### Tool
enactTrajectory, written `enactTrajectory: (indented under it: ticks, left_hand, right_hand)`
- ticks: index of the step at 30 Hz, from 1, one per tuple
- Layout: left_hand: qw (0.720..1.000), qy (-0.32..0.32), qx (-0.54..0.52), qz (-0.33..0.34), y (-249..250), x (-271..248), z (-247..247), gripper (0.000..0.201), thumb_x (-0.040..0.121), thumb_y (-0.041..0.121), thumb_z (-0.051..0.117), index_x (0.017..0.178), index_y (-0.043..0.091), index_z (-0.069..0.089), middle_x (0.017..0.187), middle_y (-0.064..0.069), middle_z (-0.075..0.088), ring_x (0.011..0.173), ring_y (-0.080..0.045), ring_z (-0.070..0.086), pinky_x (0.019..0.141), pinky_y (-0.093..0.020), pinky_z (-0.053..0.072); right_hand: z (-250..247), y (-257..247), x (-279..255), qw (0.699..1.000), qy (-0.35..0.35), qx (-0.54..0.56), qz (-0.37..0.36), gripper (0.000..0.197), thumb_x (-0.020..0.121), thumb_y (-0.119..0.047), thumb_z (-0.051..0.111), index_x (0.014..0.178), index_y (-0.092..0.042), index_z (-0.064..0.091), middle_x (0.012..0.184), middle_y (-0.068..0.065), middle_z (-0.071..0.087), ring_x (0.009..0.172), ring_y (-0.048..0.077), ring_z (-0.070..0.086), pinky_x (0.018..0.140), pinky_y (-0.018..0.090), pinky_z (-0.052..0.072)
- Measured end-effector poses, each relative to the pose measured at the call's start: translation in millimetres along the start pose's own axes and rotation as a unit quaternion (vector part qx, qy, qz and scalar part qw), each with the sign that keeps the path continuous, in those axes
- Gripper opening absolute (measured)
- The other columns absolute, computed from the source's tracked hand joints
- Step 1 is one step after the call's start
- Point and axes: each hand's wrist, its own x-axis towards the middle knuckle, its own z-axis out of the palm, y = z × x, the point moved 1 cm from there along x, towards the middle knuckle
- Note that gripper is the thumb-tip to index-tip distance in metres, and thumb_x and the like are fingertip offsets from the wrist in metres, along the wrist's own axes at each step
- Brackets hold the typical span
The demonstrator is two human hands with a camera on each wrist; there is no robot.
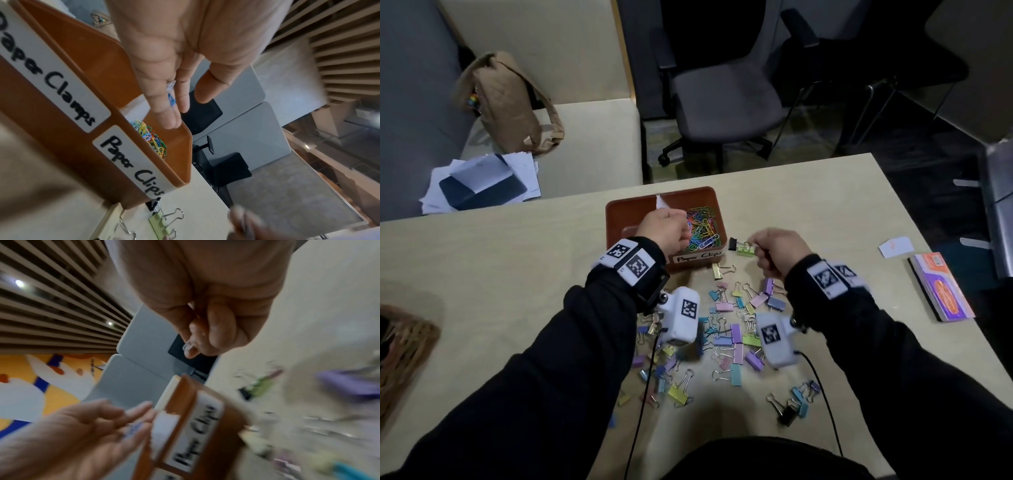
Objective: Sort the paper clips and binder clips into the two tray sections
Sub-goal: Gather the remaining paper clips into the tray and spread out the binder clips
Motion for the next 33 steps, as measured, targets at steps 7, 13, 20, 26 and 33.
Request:
enactTrajectory:
  ticks: [7,13,20,26,33]
  left_hand:
    - [0.997,0.026,0.054,0.042,1.9,6.6,6.8,0.021,0.085,0.005,0.050,0.098,0.019,0.060,0.092,-0.008,0.063,0.084,-0.022,0.058,0.084,-0.037,0.050]
    - [0.995,0.022,0.060,0.080,2.2,1.6,0.6,0.023,0.079,0.010,0.049,0.082,0.026,0.066,0.096,-0.007,0.067,0.083,-0.022,0.059,0.080,-0.036,0.048]
    - [0.966,0.120,0.146,0.174,-7.0,-17.9,-43.7,0.028,0.087,0.006,0.054,0.073,0.028,0.064,0.078,0.004,0.066,0.062,-0.012,0.054,0.059,-0.023,0.047]
    - [0.959,0.137,0.203,0.145,-64.6,-44.3,-76.8,0.021,0.087,0.007,0.059,0.077,0.024,0.067,0.078,0.000,0.066,0.065,-0.013,0.055,0.061,-0.022,0.043]
    - [0.946,0.055,0.314,0.055,-136.4,-86.0,-71.4,0.014,0.086,0.011,0.065,0.079,0.023,0.063,0.078,0.007,0.065,0.069,-0.008,0.064,0.057,-0.021,0.055]
  right_hand:
    - [65.3,-49.3,31.2,0.999,-0.032,0.014,-0.014,0.019,0.097,-0.016,0.050,0.081,-0.008,0.058,0.063,0.007,0.050,0.048,0.017,0.046,0.039,0.022,0.039]
    - [68.7,-55.4,28.4,0.993,-0.033,-0.101,-0.060,0.032,0.097,-0.020,0.048,0.121,-0.003,0.061,0.120,0.018,0.063,0.105,0.031,0.061,0.096,0.040,0.049]
    - [32.5,-7.2,-25.7,0.976,-0.046,-0.179,-0.114,0.012,0.094,-0.012,0.055,0.089,-0.016,0.066,0.086,0.006,0.068,0.067,0.018,0.062,0.056,0.026,0.054]
    - [28.7,73.9,-49.1,0.921,-0.055,-0.376,-0.081,0.016,0.090,-0.009,0.054,0.092,-0.020,0.065,0.089,-0.002,0.069,0.080,0.014,0.066,0.072,0.026,0.054]
    - [52.2,109.4,-59.4,0.820,-0.080,-0.544,-0.160,0.031,0.085,-0.008,0.057,0.112,-0.022,0.056,0.115,-0.002,0.053,0.104,0.021,0.054,0.087,0.031,0.049]
